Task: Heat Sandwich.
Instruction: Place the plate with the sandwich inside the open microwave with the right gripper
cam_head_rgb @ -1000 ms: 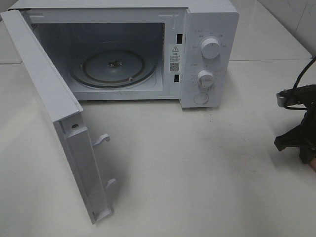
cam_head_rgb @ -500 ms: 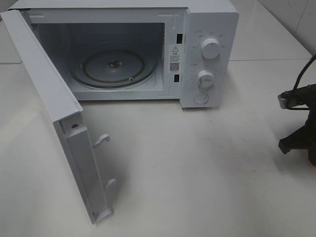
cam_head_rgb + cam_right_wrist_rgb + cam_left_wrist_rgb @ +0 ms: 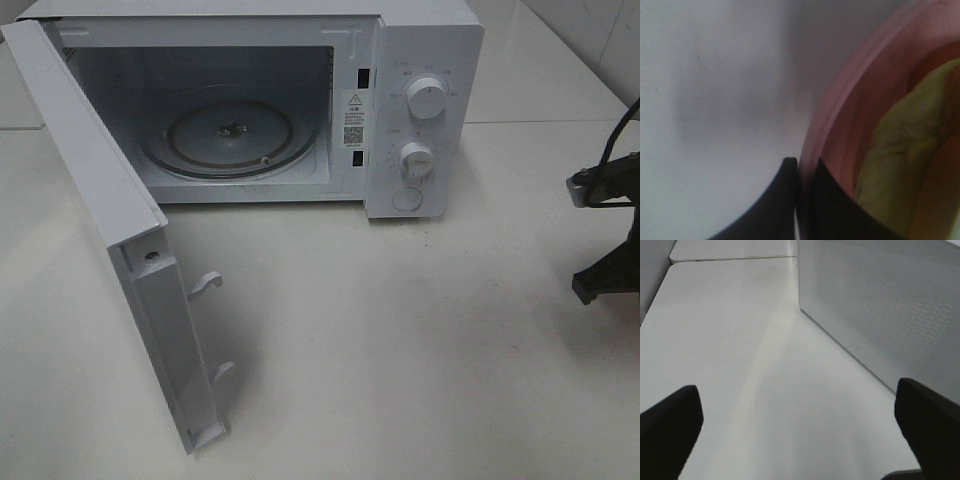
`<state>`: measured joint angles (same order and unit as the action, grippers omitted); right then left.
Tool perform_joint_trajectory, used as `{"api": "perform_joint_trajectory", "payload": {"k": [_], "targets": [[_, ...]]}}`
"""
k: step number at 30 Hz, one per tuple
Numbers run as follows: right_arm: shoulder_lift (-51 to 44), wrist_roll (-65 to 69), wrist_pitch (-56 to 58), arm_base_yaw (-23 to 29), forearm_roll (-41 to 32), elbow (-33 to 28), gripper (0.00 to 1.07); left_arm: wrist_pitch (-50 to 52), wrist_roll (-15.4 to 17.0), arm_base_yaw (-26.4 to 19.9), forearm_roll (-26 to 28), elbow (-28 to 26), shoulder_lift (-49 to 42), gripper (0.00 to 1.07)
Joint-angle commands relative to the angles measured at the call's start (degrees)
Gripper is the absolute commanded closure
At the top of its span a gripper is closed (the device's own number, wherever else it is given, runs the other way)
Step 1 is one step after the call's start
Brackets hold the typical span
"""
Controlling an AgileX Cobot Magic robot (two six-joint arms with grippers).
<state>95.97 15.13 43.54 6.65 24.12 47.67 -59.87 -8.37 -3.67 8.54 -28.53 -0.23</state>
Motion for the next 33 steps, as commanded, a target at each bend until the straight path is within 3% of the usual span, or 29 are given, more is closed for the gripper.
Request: {"api": "perform_joint_trajectory", "payload": {"k": [1,15,33], "targets": [[-2.1,0.1,2.9,1.5,0.8,-0.1,1.07,0.8,0.2,0.3,0.1,0.1,-1.5,0.05],[-7.4,0.0,8.9,10.9,0.9,-0.3,1.07,0.8,0.2,0.3,0.1,0.1,-1.5,0.05],[-16.5,-1.0,15.6,29.6,0.9,-0.3,1.07,0.8,0.2,0.3,0.1,0.1,-1.5,0.05]]}}
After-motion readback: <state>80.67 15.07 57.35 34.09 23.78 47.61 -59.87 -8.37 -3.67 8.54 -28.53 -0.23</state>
